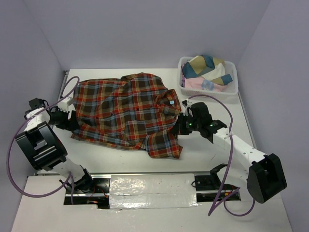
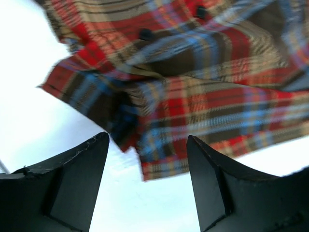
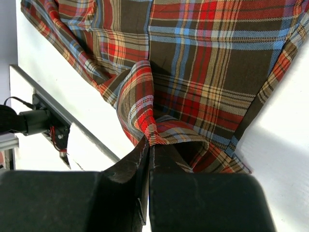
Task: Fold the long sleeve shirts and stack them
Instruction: Flatten the shirt out
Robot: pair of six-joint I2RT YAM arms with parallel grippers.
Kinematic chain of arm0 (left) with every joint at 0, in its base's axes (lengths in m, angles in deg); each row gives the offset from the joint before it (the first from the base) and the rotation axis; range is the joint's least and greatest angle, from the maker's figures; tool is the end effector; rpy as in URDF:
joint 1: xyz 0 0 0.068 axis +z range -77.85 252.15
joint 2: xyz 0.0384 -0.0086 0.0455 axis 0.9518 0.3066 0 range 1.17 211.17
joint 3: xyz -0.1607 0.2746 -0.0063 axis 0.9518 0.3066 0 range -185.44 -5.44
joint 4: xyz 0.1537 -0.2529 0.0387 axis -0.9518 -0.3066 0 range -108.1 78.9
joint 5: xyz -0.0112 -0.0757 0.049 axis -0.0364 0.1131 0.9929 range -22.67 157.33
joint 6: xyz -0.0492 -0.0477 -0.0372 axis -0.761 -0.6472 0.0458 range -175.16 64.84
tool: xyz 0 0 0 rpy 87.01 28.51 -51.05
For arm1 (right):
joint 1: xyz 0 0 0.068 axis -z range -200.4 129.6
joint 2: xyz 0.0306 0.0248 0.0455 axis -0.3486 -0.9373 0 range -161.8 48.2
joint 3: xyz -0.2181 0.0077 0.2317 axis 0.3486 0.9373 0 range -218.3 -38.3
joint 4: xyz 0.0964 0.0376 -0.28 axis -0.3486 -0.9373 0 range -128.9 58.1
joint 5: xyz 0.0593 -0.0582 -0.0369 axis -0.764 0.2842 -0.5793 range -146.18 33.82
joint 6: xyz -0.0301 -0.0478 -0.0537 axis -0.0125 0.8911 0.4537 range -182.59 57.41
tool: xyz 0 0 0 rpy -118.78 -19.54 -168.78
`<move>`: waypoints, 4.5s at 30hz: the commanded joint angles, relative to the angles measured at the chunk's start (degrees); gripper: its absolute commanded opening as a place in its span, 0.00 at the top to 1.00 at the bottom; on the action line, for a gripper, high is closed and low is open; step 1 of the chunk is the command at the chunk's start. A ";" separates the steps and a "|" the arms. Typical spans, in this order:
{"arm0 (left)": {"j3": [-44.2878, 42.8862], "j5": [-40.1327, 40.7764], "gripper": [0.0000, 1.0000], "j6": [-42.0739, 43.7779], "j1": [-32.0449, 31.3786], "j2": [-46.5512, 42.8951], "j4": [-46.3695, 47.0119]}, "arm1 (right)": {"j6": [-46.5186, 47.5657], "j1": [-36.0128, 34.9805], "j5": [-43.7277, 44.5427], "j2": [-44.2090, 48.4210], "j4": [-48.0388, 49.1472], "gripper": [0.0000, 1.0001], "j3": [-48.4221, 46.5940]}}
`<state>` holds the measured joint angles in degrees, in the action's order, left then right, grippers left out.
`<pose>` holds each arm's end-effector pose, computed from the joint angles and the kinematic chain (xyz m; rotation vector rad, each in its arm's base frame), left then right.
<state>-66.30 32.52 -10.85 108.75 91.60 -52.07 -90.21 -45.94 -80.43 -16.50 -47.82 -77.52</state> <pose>0.2971 0.1734 0.2149 0.2994 2.4647 -0.3156 0.2324 0.1414 0.2373 -0.1888 2.4000 0.9445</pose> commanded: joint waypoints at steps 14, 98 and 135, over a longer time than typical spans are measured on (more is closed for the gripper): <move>4.09 1.50 0.60 0.16 -0.21 4.14 6.52 | -0.33 -0.48 -0.27 -0.68 2.65 1.00 0.20; -7.35 0.70 0.42 6.56 -14.62 -11.86 -26.52 | -0.24 1.02 2.37 13.38 -7.81 1.00 1.60; 5.49 15.99 0.35 3.67 -22.36 -9.13 -13.08 | -0.51 1.02 3.95 15.40 -8.86 1.00 2.40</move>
<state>-61.84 45.70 -9.62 86.21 84.21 -63.35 -91.26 -44.78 -77.50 -2.17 -57.26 -74.39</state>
